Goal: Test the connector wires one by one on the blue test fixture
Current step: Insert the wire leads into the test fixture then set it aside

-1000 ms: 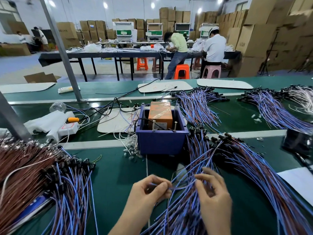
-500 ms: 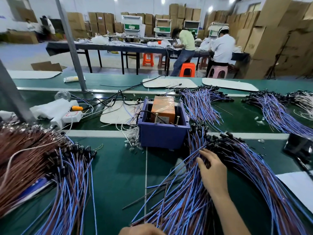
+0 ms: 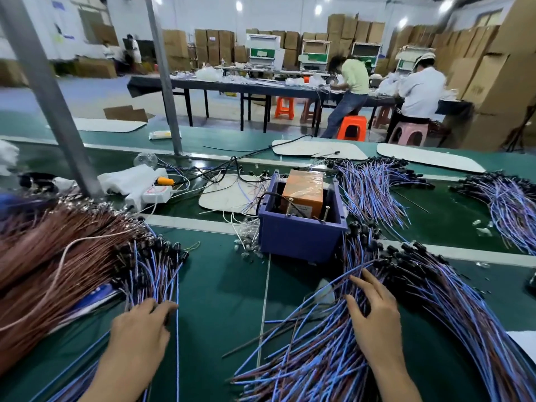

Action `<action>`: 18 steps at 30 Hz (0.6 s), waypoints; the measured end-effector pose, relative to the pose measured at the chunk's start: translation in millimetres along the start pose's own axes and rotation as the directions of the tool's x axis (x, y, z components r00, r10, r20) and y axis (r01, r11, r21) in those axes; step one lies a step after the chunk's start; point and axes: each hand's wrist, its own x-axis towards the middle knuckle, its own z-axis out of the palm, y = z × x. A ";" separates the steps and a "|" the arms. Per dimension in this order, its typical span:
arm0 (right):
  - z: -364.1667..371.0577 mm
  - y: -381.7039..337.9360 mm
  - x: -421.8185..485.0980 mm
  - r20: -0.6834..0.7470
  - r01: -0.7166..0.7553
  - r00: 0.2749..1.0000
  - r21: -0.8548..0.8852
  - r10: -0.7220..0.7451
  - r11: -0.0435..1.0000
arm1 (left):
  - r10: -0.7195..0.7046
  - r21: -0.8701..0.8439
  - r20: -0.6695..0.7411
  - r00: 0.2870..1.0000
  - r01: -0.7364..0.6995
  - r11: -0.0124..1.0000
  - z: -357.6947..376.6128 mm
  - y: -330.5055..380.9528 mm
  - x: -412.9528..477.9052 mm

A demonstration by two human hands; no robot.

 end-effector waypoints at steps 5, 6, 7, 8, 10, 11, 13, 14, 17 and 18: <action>0.7 1.4 -1.4 0.021 0.057 0.998 -0.032 -0.056 0.998 | -0.085 -0.010 -0.060 0.995 0.085 0.996 -0.5 6.1 6.9; 0.6 1.7 -1.5 0.018 0.071 0.997 -0.036 -0.071 0.997 | -0.086 0.027 -0.066 0.994 0.088 0.996 -0.8 7.6 8.9; 1.0 2.0 -1.7 0.015 0.084 0.996 -0.040 -0.084 0.996 | -0.088 0.052 -0.061 0.994 0.091 0.995 -1.4 8.1 10.6; 1.0 2.3 -1.8 0.011 0.098 0.995 -0.043 -0.098 0.994 | -0.098 0.059 -0.058 0.993 0.101 0.993 -2.2 8.4 13.0; 1.0 2.8 -2.2 0.003 0.115 0.993 -0.034 -0.115 0.993 | -0.135 0.020 -0.036 0.990 0.136 0.991 -6.1 8.0 16.3; 0.7 2.8 -2.4 0.005 0.110 0.994 -0.027 -0.110 0.994 | -0.145 -0.033 -0.030 0.989 0.144 0.989 -7.8 6.9 17.2; 0.7 1.9 -2.4 0.012 0.098 0.995 -0.024 -0.098 0.995 | -0.168 -0.233 -0.018 0.986 0.159 0.959 -12.3 3.8 17.8; 0.2 1.5 -2.5 0.010 0.093 0.996 -0.026 -0.093 0.995 | -0.186 -0.359 -0.011 0.983 0.169 0.918 -15.5 2.9 18.7; -0.3 -1.2 -1.8 0.003 0.080 0.997 -0.021 -0.080 0.997 | -0.247 -0.623 0.035 0.968 0.215 0.752 -29.3 3.3 26.1; -1.0 -1.5 -2.0 -0.002 0.078 0.997 -0.023 -0.078 0.997 | -0.251 -0.665 0.044 0.967 0.216 0.715 -34.1 3.6 30.9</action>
